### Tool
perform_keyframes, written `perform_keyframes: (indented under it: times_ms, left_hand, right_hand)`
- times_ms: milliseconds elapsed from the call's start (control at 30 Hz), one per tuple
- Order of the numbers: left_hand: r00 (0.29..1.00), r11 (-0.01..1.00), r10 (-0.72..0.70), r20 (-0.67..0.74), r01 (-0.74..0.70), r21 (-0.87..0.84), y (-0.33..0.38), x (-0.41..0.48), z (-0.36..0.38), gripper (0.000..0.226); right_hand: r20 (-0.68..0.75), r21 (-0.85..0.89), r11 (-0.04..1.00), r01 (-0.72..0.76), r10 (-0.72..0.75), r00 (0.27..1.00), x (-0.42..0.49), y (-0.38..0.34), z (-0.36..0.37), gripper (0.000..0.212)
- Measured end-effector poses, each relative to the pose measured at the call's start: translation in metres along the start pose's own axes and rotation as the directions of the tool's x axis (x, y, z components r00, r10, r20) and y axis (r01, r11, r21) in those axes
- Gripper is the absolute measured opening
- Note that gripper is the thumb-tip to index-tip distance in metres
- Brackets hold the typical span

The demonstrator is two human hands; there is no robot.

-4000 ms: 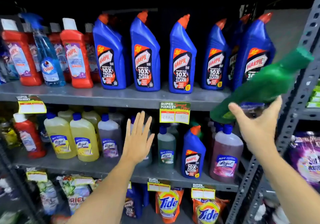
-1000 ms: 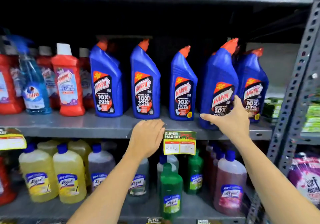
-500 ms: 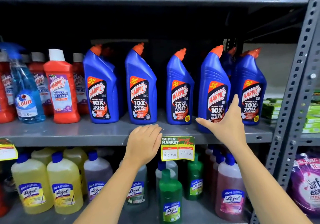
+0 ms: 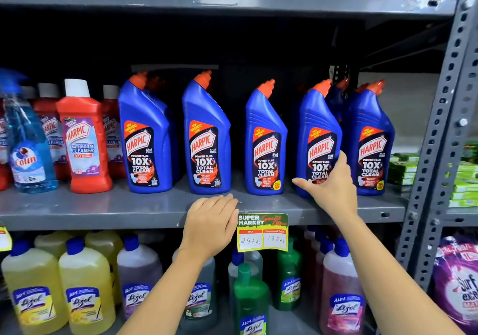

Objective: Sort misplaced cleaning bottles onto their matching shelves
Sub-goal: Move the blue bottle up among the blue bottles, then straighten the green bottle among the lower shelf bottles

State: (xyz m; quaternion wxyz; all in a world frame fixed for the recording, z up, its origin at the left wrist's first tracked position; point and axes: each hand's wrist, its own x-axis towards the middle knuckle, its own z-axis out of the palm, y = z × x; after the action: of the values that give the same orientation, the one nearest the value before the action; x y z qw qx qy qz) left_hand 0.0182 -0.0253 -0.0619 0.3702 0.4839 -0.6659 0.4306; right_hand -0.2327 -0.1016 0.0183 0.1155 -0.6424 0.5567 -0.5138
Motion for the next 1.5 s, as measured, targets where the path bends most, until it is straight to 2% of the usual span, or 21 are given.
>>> perform_keyframes:
  times_ms: [533,767,833,900,933,1000,1033,1067,1100,1133,1200,1267,1367,1433,1500]
  left_hand:
    - [0.999,1.000,0.005,-0.047,-0.004,0.018,0.002,0.002,0.001,0.031]
    - [0.999,1.000,-0.026,0.040,0.026,-0.012,0.002,0.001,-0.002,0.033]
    - [0.998,0.999,-0.034,0.056,0.037,-0.040,0.002,0.002,-0.005,0.034]
    - [0.996,0.996,-0.068,0.064,0.071,-0.047,0.006,-0.003,-0.008,0.038]
    - [0.994,0.995,-0.090,0.068,0.092,-0.036,0.011,-0.012,-0.008,0.041]
    - [0.988,0.991,-0.132,0.084,0.133,-0.013,0.019,-0.040,-0.007,0.048]
    - [0.982,0.988,-0.155,0.104,0.157,-0.007,0.023,-0.060,-0.006,0.050]
    - [0.973,0.983,-0.180,0.143,0.182,-0.007,0.026,-0.083,-0.003,0.051]
    - [0.960,0.978,-0.201,0.196,0.207,-0.009,0.030,-0.107,0.000,0.052]
    - [0.941,0.975,-0.212,0.264,0.222,-0.009,0.034,-0.130,0.003,0.052]
    - [0.872,0.974,-0.201,0.447,0.225,0.000,0.046,-0.177,0.010,0.053]
    - [0.756,0.980,-0.163,0.634,0.201,0.012,0.057,-0.221,0.017,0.055]
    - [0.556,0.971,-0.170,0.814,0.235,0.042,0.070,-0.269,0.028,0.058]
    - [0.426,0.957,-0.187,0.885,0.282,0.066,0.073,-0.290,0.033,0.064]
    - [0.335,0.944,-0.182,0.925,0.321,0.069,0.073,-0.301,0.038,0.070]
  right_hand:
    - [0.058,0.060,0.998,0.036,-0.039,0.998,0.010,0.010,0.000,0.123]
    - [0.041,0.041,0.999,0.031,-0.032,0.999,0.008,0.012,0.001,0.123]
    - [-0.002,0.052,0.997,0.055,-0.055,0.998,0.002,0.013,0.002,0.121]
    - [-0.129,0.061,0.980,0.191,-0.182,0.975,-0.013,0.016,0.004,0.106]
    - [-0.234,0.058,0.954,0.295,-0.274,0.933,-0.025,0.020,0.007,0.091]
    - [-0.436,0.052,0.882,0.469,-0.403,0.805,-0.059,0.032,0.019,0.060]
    - [-0.479,0.054,0.853,0.518,-0.433,0.763,-0.081,0.042,0.030,0.049]
    - [-0.479,0.068,0.838,0.542,-0.449,0.754,-0.104,0.052,0.043,0.043]
    - [-0.437,0.104,0.838,0.536,-0.445,0.782,-0.127,0.063,0.057,0.040]
    - [-0.357,0.153,0.853,0.499,-0.423,0.833,-0.148,0.073,0.069,0.039]
    - [-0.103,0.239,0.914,0.329,-0.313,0.944,-0.182,0.093,0.093,0.046]
    - [0.116,0.247,0.959,0.141,-0.173,0.978,-0.204,0.109,0.114,0.065]
    - [0.315,0.291,0.936,-0.200,0.103,0.944,-0.217,0.119,0.132,0.101]
    - [0.389,0.299,0.913,-0.278,0.149,0.909,-0.224,0.123,0.142,0.113]
    - [0.450,0.256,0.923,-0.287,0.149,0.880,-0.231,0.123,0.149,0.119]
